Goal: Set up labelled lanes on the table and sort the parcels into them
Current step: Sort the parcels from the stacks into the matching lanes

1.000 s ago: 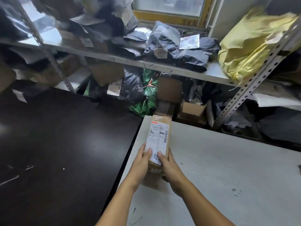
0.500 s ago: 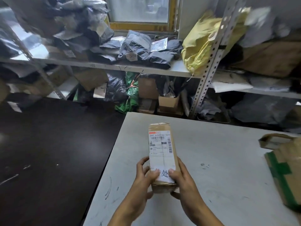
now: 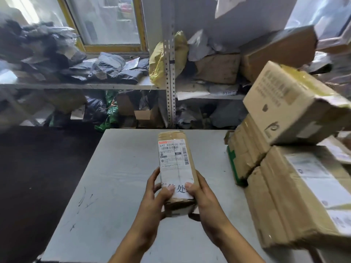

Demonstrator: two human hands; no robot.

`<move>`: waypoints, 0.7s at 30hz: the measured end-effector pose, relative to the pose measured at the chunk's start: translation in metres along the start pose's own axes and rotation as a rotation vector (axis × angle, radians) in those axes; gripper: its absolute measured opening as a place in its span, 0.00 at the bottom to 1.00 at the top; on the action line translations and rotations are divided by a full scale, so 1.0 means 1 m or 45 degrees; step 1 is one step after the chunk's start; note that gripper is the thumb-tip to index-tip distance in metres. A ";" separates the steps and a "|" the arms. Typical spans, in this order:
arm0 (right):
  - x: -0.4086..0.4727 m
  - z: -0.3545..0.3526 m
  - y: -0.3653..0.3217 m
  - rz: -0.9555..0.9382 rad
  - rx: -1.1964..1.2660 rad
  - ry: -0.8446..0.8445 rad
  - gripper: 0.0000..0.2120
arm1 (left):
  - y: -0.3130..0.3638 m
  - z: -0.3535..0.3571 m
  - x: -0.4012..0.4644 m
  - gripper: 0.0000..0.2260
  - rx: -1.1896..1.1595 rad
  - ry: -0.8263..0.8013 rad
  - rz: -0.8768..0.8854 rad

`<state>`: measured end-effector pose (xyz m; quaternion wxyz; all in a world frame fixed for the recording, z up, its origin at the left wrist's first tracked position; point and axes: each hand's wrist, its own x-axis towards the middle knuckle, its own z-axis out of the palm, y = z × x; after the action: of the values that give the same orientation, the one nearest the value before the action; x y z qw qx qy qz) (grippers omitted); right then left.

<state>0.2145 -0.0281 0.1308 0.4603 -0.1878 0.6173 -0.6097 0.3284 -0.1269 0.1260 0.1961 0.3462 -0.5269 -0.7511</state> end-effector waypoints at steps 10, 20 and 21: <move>-0.074 -0.027 -0.056 -0.150 -0.142 0.083 0.22 | 0.045 0.056 -0.043 0.27 -0.002 -0.222 0.136; -0.136 -0.080 -0.091 -0.220 -0.171 0.093 0.28 | 0.065 0.117 -0.082 0.30 -0.110 -0.357 0.157; -0.141 -0.088 -0.093 -0.242 -0.167 0.080 0.29 | 0.066 0.126 -0.086 0.31 -0.114 -0.364 0.155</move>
<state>0.1849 0.1180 0.2495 0.3677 -0.2561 0.6494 -0.6145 0.2906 -0.0121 0.2399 0.1795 0.1941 -0.5354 -0.8021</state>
